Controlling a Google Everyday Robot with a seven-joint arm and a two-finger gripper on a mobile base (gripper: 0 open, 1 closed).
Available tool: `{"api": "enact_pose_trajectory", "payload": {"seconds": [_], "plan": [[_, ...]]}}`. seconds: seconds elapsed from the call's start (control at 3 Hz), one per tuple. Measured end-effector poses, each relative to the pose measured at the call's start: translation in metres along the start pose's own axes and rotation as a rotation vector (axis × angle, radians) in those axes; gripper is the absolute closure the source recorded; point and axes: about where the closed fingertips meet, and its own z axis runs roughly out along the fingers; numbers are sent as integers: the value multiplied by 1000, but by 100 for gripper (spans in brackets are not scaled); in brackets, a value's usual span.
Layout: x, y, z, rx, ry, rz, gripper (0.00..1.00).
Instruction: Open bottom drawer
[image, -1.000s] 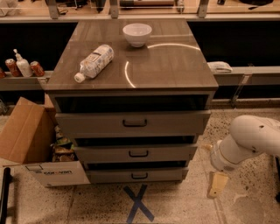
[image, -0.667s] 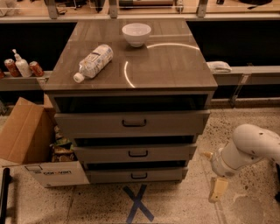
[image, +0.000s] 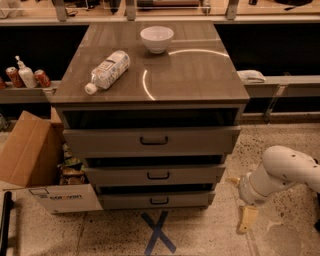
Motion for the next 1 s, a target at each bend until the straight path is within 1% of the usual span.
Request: {"api": "enact_pose_trajectory", "payload": {"seconds": [0.33,0.67,1.0], "plan": [[7,-7,34,-8,64,-10,0],[18,-28,99,-18,116,-75,0],[42,-47,183,-54,39,-89,0]]}}
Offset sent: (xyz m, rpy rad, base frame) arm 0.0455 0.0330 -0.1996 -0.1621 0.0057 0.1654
